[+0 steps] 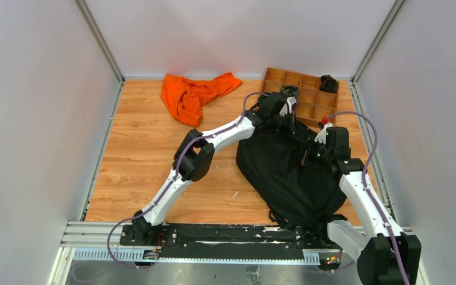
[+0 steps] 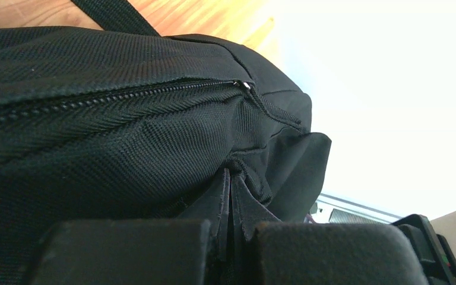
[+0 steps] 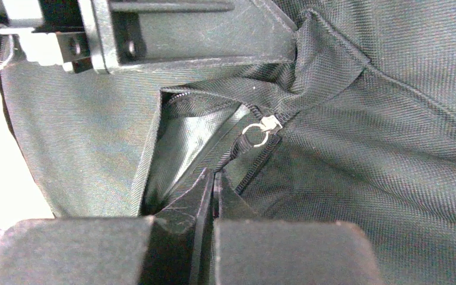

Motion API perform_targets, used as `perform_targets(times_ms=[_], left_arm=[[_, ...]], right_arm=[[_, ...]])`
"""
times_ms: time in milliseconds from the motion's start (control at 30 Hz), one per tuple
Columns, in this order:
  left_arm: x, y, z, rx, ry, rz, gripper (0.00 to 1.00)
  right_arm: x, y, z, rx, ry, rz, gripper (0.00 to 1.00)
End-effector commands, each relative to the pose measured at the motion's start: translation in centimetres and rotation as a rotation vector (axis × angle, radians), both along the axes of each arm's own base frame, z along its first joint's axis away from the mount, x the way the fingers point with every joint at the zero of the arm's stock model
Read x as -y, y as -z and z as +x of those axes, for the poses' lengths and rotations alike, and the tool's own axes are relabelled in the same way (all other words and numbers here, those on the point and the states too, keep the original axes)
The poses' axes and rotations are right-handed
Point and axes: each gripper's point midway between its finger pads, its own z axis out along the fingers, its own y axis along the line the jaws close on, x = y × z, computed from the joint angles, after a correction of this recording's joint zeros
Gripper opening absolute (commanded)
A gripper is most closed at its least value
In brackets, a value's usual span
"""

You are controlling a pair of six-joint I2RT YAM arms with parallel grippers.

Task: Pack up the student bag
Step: Zip the student bag at the center of the board.

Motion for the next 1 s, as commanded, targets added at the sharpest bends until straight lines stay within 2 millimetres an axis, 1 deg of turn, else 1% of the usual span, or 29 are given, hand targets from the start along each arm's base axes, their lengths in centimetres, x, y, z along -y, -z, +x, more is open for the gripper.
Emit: perform_targets(times_ms=[0,167,233,267,300,333,367,400,433,500,533,633,667,733,800,867,967], left_arm=[[1.7,-5.2,1.8,0.114,-0.090,-0.121,0.00],[1.9,-5.5,2.9,0.103,-0.159,-0.136,0.00],[2.2,-6.1,2.8,0.104,-0.153,-0.163,0.00],[2.5,-6.5,2.4,0.108,-0.130,-0.179,0.00],[2.6,-6.7,1.9,0.108,-0.108,-0.182,0.00],[2.6,-6.8,1.4,0.110,-0.086,-0.177,0.02],[2.5,-7.0,1.0,0.118,-0.070,-0.169,0.12],[2.3,-7.3,0.6,0.132,-0.058,-0.161,0.23],[2.1,-7.5,0.3,0.151,-0.050,-0.152,0.35],[1.5,-8.6,-0.1,0.200,-0.041,-0.130,0.45],[1.1,-9.2,-0.1,0.224,-0.037,-0.119,0.48],[-0.3,-10.9,-0.2,0.302,-0.041,-0.070,0.50],[-1.0,-11.9,-0.3,0.328,-0.046,-0.061,0.50],[-2.1,-12.7,-0.5,0.367,-0.061,-0.037,0.50],[-3.1,-12.9,-0.9,0.397,-0.070,-0.001,0.50],[-3.7,-12.6,-2.1,0.417,-0.044,0.048,0.49],[-3.4,-11.9,-5.5,0.420,0.041,0.093,0.49]], right_arm=[[-3.2,0.1,-4.7,-0.111,-0.144,0.097,0.00],[-3.3,-1.7,-5.7,-0.084,-0.175,0.098,0.00],[-3.0,-2.2,-5.7,-0.070,-0.175,0.082,0.00],[-2.7,-2.4,-5.5,-0.063,-0.160,0.061,0.04],[-2.1,-2.6,-5.2,-0.058,-0.134,0.031,0.19],[-1.2,-2.8,-4.8,-0.048,-0.095,-0.007,0.31],[-0.2,-3.1,-4.3,-0.031,-0.052,-0.049,0.37],[0.7,-3.4,-3.8,-0.011,-0.009,-0.083,0.39],[1.9,-3.9,-3.2,0.007,0.051,-0.113,0.39],[3.6,-4.8,-2.1,0.041,0.141,-0.119,0.39],[4.3,-5.1,-1.6,0.053,0.177,-0.104,0.39],[6.4,-5.9,-0.3,0.081,0.292,-0.048,0.37],[7.2,-5.9,0.2,0.088,0.329,-0.036,0.37],[8.3,-5.6,1.2,0.085,0.392,-0.009,0.36],[8.8,-5.3,2.3,0.073,0.437,0.020,0.36],[8.7,-5.0,3.4,0.064,0.443,0.062,0.34],[9.0,-4.5,4.8,0.038,0.460,0.077,0.34]])
